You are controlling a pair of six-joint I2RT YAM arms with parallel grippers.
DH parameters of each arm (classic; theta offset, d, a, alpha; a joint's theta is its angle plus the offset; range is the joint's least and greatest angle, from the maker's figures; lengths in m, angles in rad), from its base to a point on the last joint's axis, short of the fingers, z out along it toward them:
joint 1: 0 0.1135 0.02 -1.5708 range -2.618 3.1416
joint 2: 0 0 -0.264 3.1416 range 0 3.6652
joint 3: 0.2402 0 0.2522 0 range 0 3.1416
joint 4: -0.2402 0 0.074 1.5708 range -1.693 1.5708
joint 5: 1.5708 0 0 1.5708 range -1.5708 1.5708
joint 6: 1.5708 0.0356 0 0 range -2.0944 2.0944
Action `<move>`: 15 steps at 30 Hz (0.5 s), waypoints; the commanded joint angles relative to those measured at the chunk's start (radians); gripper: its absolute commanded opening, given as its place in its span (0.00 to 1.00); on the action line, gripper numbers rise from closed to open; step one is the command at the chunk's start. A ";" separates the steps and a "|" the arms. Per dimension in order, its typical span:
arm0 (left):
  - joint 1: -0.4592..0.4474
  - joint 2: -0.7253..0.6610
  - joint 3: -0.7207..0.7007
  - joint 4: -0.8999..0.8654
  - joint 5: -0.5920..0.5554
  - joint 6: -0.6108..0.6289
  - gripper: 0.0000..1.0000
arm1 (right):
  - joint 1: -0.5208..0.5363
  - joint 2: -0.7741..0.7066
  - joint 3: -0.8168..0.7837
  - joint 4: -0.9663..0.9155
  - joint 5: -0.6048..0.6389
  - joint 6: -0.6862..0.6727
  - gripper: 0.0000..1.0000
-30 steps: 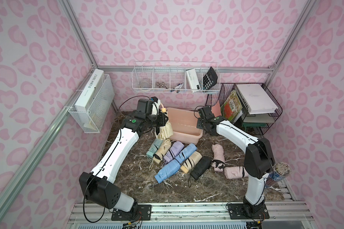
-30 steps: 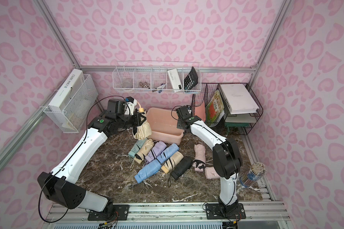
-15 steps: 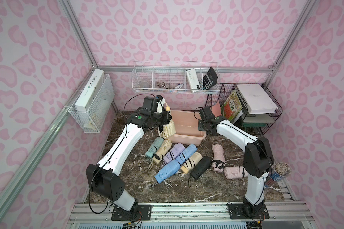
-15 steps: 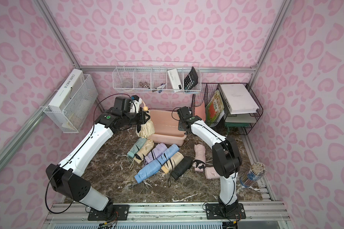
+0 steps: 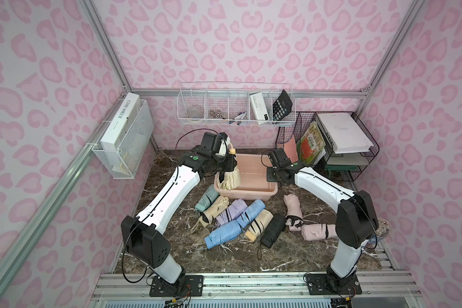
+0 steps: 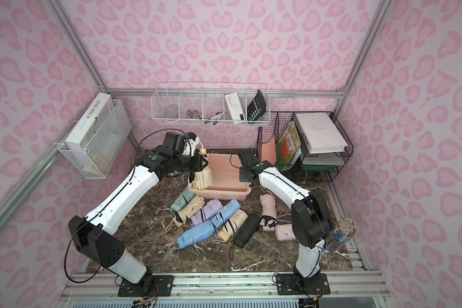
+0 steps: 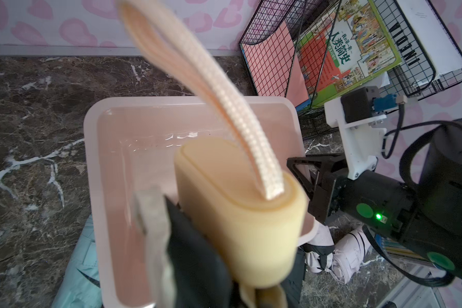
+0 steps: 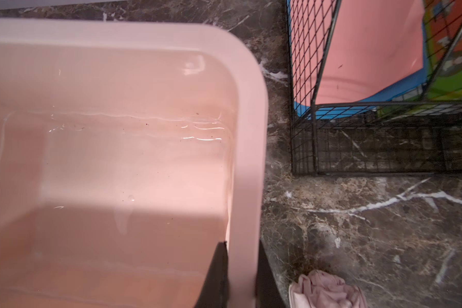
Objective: Put the umbrella into the storage box
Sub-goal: Move the storage box to the center of the board.
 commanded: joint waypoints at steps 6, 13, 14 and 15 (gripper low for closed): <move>-0.022 0.061 0.060 -0.119 -0.004 0.028 0.00 | 0.021 -0.029 -0.017 -0.122 -0.075 -0.027 0.03; -0.061 0.115 0.061 -0.177 -0.098 0.091 0.00 | 0.050 -0.031 -0.017 -0.157 -0.085 -0.019 0.03; -0.063 0.124 0.063 -0.180 -0.109 0.097 0.00 | 0.055 -0.031 -0.017 -0.160 -0.085 -0.019 0.03; -0.063 0.132 0.061 -0.181 -0.115 0.100 0.00 | 0.057 -0.031 -0.020 -0.167 -0.085 -0.020 0.03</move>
